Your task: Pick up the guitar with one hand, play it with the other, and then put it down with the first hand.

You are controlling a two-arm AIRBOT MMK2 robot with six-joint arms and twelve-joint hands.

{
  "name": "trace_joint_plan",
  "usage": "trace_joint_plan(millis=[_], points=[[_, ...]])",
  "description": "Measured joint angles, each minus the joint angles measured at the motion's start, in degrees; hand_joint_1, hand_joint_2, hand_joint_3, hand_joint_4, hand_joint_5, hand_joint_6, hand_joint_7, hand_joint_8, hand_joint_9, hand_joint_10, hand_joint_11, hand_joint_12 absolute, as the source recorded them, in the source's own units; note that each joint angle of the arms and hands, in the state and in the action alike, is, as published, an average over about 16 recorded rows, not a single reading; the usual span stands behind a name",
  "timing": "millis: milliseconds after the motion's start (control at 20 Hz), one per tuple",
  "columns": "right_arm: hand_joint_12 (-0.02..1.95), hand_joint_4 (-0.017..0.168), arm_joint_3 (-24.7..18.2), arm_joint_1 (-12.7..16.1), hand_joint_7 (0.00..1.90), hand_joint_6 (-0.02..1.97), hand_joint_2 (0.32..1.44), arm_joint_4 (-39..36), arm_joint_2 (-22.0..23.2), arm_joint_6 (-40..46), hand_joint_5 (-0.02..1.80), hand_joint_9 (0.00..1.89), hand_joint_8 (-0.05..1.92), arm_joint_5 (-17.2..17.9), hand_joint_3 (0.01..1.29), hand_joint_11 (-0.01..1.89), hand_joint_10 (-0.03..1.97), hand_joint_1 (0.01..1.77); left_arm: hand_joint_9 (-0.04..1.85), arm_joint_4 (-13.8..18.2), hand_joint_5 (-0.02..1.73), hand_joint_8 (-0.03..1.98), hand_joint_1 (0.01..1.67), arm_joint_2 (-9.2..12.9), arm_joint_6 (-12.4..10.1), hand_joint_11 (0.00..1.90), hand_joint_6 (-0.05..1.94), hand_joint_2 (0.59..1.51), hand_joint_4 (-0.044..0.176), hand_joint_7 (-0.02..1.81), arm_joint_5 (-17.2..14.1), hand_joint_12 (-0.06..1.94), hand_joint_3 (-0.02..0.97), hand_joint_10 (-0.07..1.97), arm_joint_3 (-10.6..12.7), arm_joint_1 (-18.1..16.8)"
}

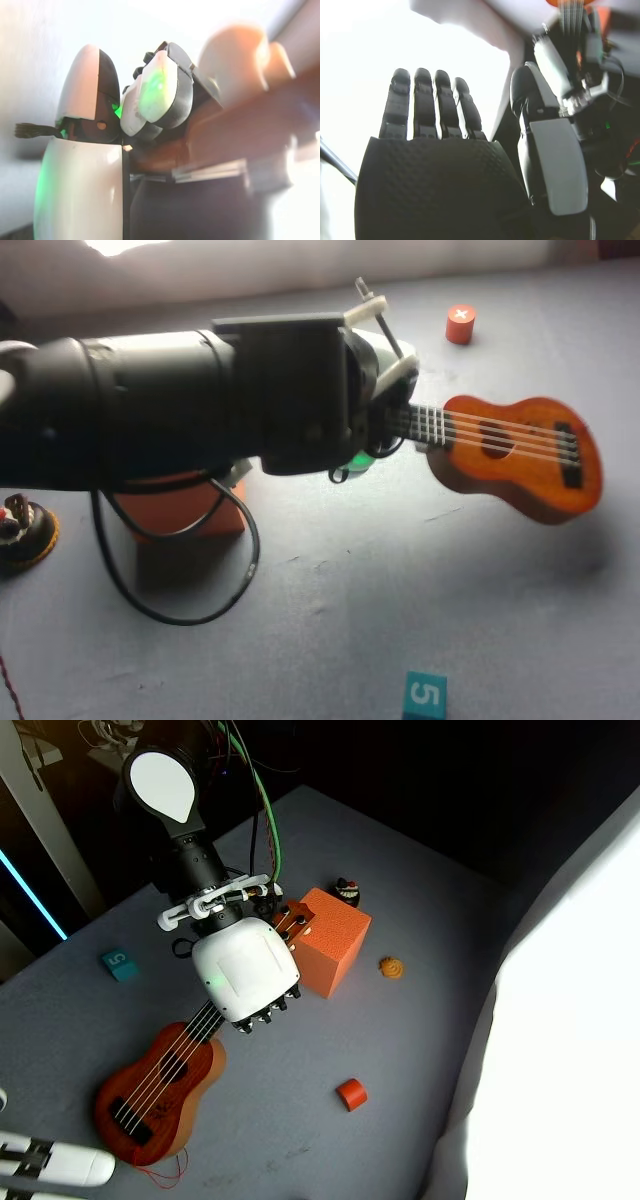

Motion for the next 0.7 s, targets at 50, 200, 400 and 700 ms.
trace_joint_plan(millis=[50,200,400,700], points=[[0.0,0.0,0.6,-0.4,0.11,0.02,1.33,-4.7,0.0,4.4,0.1,0.08,0.01,1.8,0.02,0.02,0.02,0.59,1.48,-0.7,1.36,1.98,1.53,0.8,0.1,1.53,1.89,1.059,-0.004,1.36,-0.4,1.91,0.04,1.96,-0.9,-0.5],[0.0,0.0,2.5,-1.5,0.11,0.02,1.34,-19.8,0.1,18.8,0.1,0.08,0.01,7.8,0.02,0.02,0.02,0.58,1.48,-2.5,1.35,1.98,1.53,3.3,0.7,1.52,1.89,1.059,-0.004,1.36,-1.6,1.91,0.041,1.96,-3.7,-2.1],[0.0,0.0,4.5,-2.3,0.12,0.02,1.35,-39.9,0.1,38.3,0.11,0.07,0.01,15.6,0.02,0.02,0.02,0.57,1.47,-4.4,1.34,1.98,1.53,6.5,1.7,1.52,1.89,1.058,-0.005,1.36,-3.0,1.91,0.041,1.96,-6.7,-4.0],[0.01,0.0,6.1,-2.2,0.11,0.03,1.36,-60.2,0.1,57.5,0.1,0.07,0.01,24.1,0.02,0.02,0.02,0.54,1.46,-7.0,1.33,1.98,1.53,9.8,4.1,1.51,1.89,1.058,-0.005,1.36,-4.5,1.91,0.041,1.96,-9.7,-6.4]])
